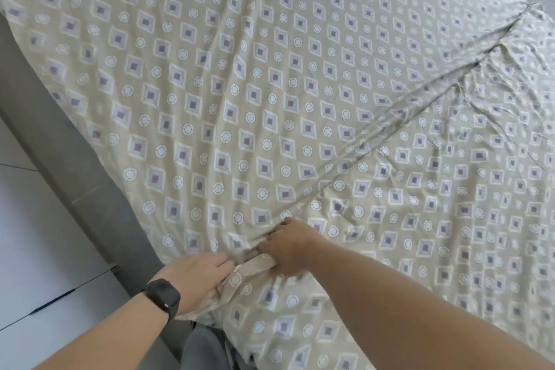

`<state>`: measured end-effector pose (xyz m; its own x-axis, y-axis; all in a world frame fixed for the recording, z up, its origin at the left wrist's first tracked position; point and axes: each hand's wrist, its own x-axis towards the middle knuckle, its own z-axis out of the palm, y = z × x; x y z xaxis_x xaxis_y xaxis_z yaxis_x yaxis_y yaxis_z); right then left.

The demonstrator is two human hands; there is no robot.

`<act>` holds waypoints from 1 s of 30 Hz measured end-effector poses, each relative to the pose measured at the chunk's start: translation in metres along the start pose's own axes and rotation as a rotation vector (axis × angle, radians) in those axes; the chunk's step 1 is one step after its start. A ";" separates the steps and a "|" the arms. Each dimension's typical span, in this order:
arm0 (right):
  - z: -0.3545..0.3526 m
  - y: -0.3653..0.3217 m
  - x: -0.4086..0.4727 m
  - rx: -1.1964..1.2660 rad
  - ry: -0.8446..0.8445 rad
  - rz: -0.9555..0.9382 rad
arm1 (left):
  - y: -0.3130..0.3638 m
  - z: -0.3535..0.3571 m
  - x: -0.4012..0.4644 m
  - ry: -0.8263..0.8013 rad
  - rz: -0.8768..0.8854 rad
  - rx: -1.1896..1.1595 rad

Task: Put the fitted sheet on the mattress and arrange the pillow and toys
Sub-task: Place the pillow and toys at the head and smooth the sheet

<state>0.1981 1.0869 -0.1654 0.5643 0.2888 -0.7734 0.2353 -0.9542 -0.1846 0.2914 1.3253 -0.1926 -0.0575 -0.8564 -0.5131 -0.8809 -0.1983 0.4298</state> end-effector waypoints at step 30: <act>-0.017 0.022 -0.012 0.094 0.085 0.055 | 0.022 -0.010 0.009 0.274 -0.356 -0.679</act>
<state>0.2103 1.0641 -0.1496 0.6400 0.2374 -0.7308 0.1293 -0.9708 -0.2021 0.2759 1.3082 -0.1801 0.3670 -0.7564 -0.5415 -0.3425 -0.6511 0.6773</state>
